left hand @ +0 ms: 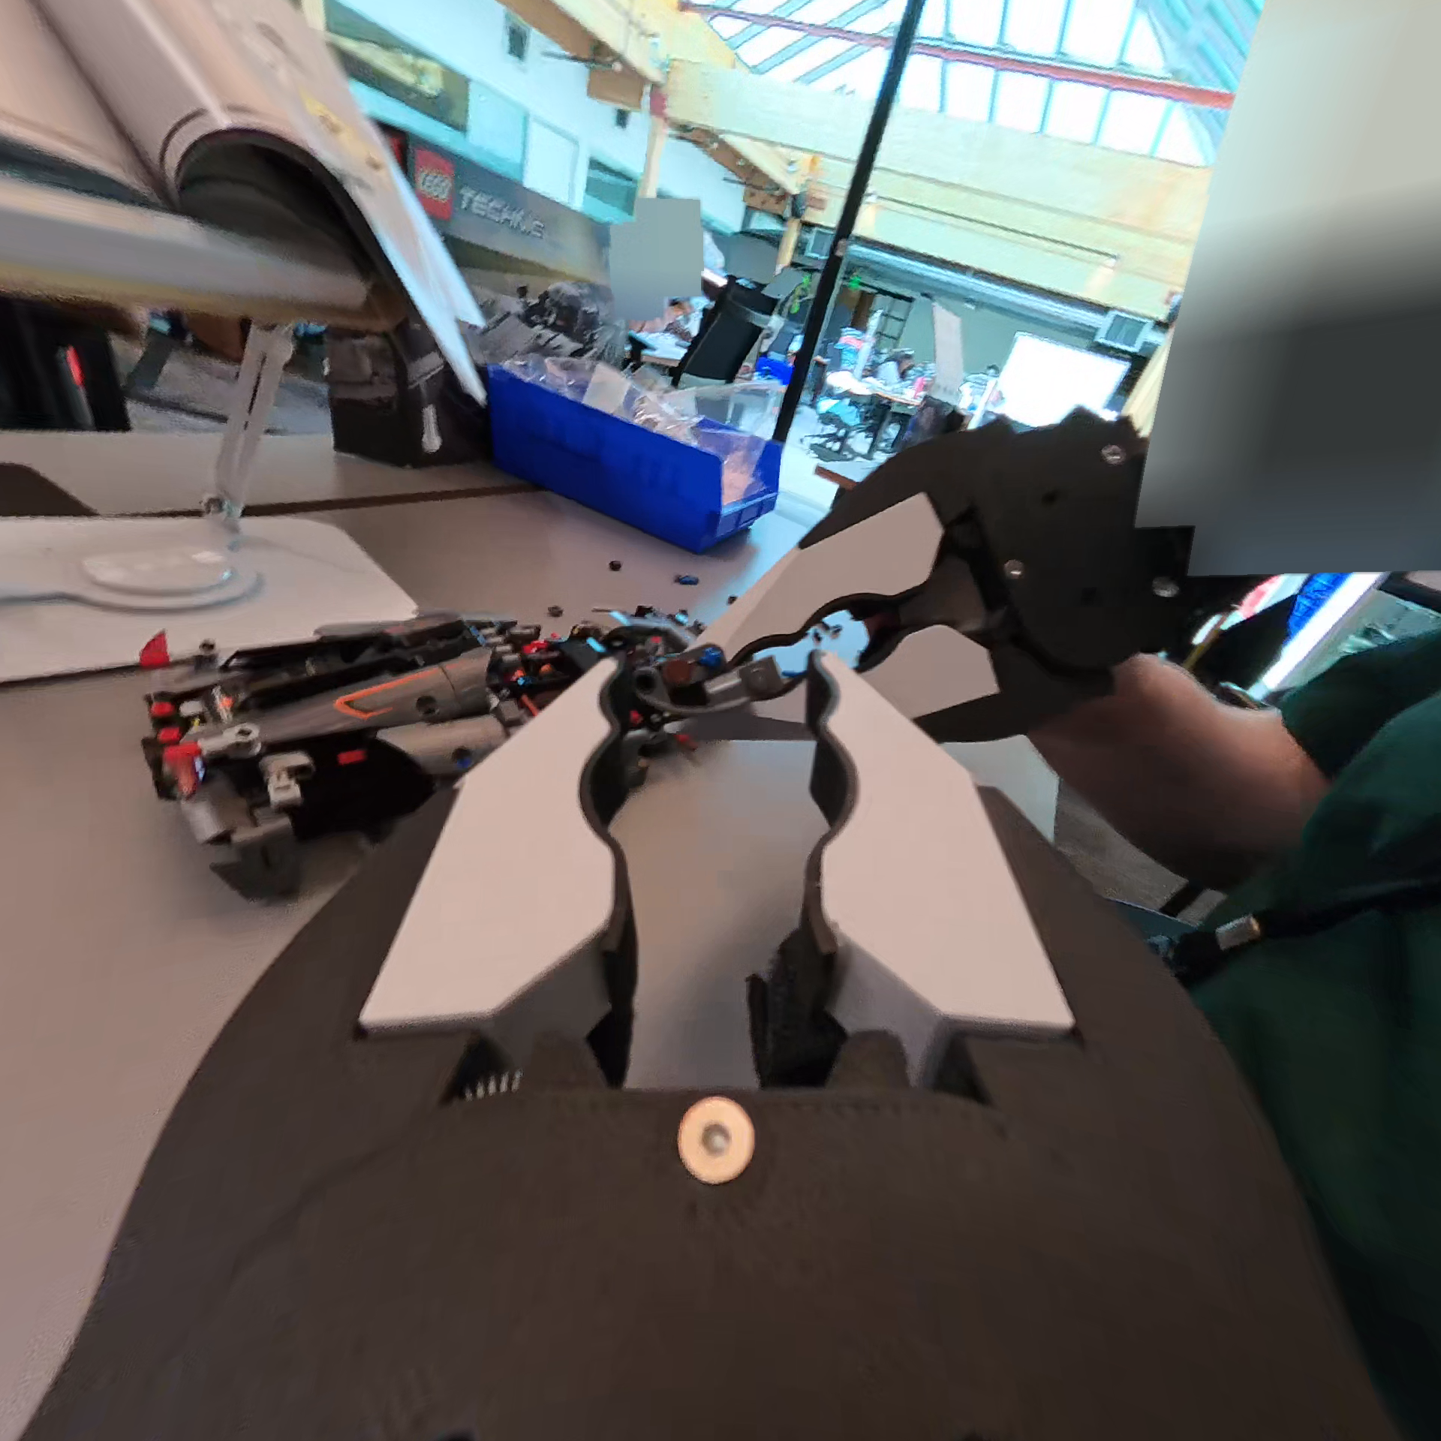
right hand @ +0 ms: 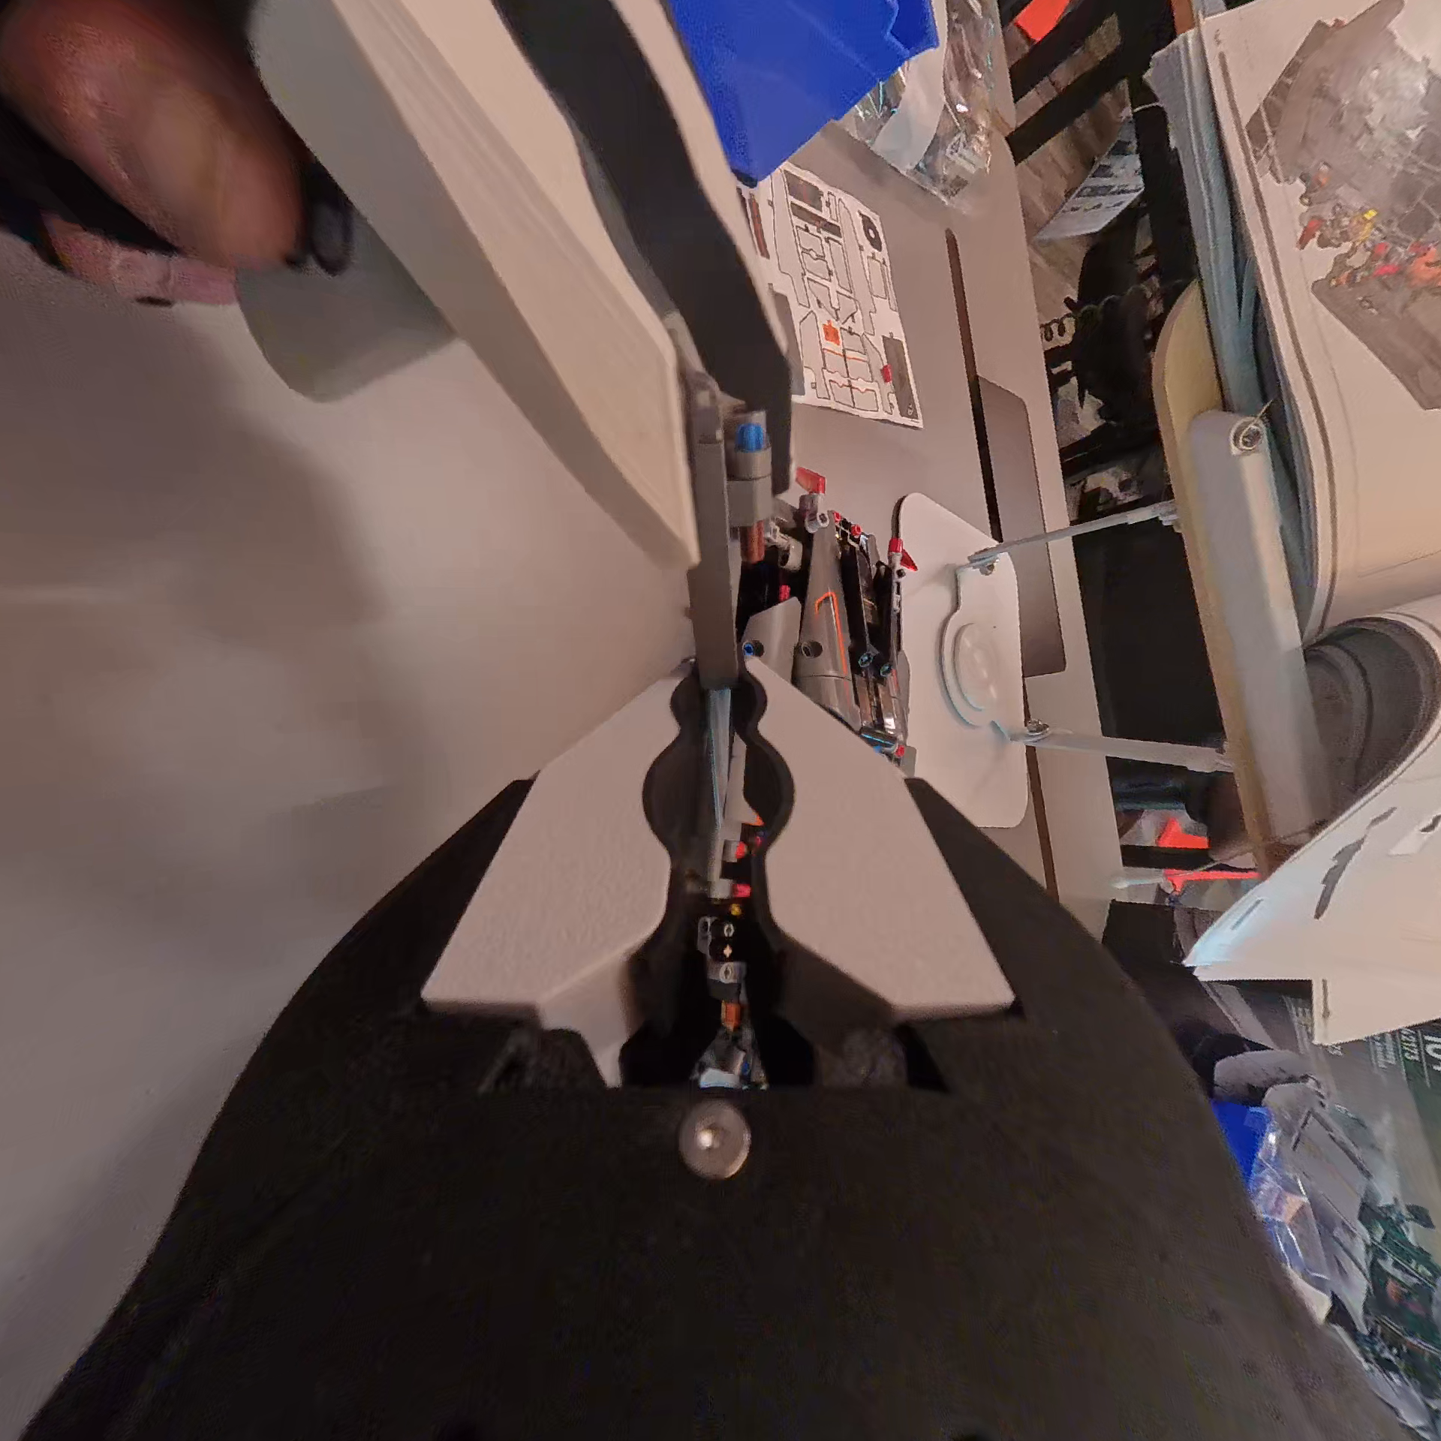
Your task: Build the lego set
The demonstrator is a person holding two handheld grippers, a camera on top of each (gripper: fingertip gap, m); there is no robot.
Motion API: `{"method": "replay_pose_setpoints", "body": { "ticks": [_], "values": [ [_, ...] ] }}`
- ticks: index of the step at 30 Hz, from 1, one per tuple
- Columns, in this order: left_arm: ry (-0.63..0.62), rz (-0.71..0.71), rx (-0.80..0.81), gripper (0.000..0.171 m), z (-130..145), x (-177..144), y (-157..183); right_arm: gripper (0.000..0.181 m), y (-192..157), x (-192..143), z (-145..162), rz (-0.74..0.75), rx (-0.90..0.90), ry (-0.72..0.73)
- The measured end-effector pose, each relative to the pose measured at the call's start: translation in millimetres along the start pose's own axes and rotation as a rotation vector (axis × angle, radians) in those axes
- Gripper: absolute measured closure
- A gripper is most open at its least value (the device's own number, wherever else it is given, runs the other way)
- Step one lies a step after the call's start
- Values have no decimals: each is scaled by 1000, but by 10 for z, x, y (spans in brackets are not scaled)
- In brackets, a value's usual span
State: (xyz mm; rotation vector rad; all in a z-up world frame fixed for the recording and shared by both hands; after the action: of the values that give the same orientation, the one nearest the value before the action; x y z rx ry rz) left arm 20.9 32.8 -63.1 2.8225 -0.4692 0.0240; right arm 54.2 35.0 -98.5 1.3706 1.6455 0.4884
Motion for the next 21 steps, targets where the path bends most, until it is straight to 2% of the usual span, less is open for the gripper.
{"method": "replay_pose_setpoints", "body": {
  "ticks": [1,6,16,21],
  "values": [
    [3,-19,-13,135,19,-13,-31,178,-10,13,-15,9,0,2],
    [83,14,-40,135,-54,-81,-26,177,8,21,-111,70,-13,42],
    [252,165,-197,135,-142,-188,-17,176,60,-125,-280,105,7,173],
    [238,82,-225,135,-65,-231,-204,181,-14,1,-219,19,65,112]
  ]
}}
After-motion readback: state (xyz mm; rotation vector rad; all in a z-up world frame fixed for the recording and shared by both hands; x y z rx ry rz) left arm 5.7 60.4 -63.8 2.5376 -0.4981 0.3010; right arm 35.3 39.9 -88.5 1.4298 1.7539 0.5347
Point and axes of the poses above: each gripper's, where its closed fingertips meet, x out along the fingers, z out of its underside, y = z × x across the jaws, the point moved 1 cm from there along -x, back along the fingers, and after that the axes turned 15 degrees about z, right-handed, at the moved point
